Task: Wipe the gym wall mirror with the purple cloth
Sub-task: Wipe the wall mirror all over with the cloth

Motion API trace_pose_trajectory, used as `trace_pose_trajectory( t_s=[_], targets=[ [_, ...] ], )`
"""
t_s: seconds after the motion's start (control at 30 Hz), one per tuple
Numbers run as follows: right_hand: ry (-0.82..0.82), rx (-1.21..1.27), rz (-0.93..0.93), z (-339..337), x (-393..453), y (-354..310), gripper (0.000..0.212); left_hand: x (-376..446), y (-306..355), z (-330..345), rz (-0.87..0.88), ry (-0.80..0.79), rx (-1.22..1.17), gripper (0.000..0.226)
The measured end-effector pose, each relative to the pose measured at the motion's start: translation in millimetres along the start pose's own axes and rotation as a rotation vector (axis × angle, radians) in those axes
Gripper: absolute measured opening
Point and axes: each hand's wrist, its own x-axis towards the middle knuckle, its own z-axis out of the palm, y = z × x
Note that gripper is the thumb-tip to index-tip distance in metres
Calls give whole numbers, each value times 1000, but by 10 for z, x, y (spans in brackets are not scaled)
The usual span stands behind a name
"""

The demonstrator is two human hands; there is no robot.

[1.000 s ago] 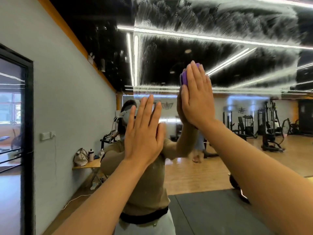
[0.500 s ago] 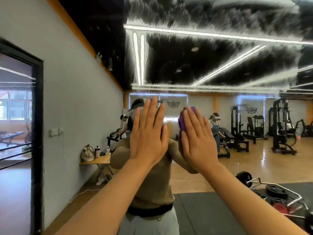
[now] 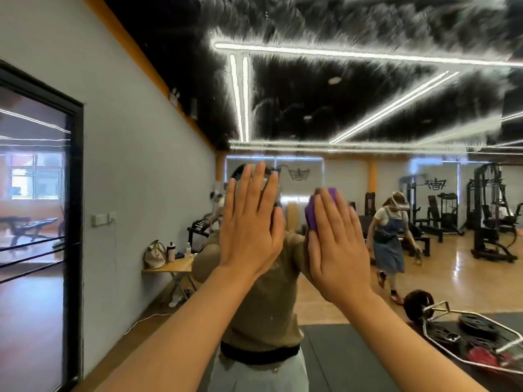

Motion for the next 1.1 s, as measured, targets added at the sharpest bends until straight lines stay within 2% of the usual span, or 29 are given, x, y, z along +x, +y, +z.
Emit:
trace_pose_trajectory(
  t_s=[0.2, 0.37, 0.47, 0.53, 0.7, 0.83, 0.9, 1.1],
  targets=[
    [-41, 2, -93, -34, 13, 115, 57, -14, 47, 71, -28, 21, 32, 62],
    [60, 39, 94, -60, 1018, 336, 57, -19, 50, 78, -24, 23, 67, 63],
    [69, 35, 117, -76, 1308, 436, 57, -19, 52, 80, -22, 19, 82, 62],
    [75, 51, 122, -86, 1115, 410, 57, -10, 60, 79, -28, 23, 81, 62],
    [1, 24, 45, -96, 17, 290, 58, 18, 217, 100, -105, 56, 12, 63],
    [-31, -15, -8, -102, -108, 358, 57, 36, 350, 183, 24, 19, -14, 62],
    [-36, -6, -5, -122, 44, 371, 57, 34, 371, 209, 36, 7, -14, 62],
    [29, 27, 180, -198, 1162, 527, 62, 15, 354, 231, 69, 26, -13, 62]
  ],
)
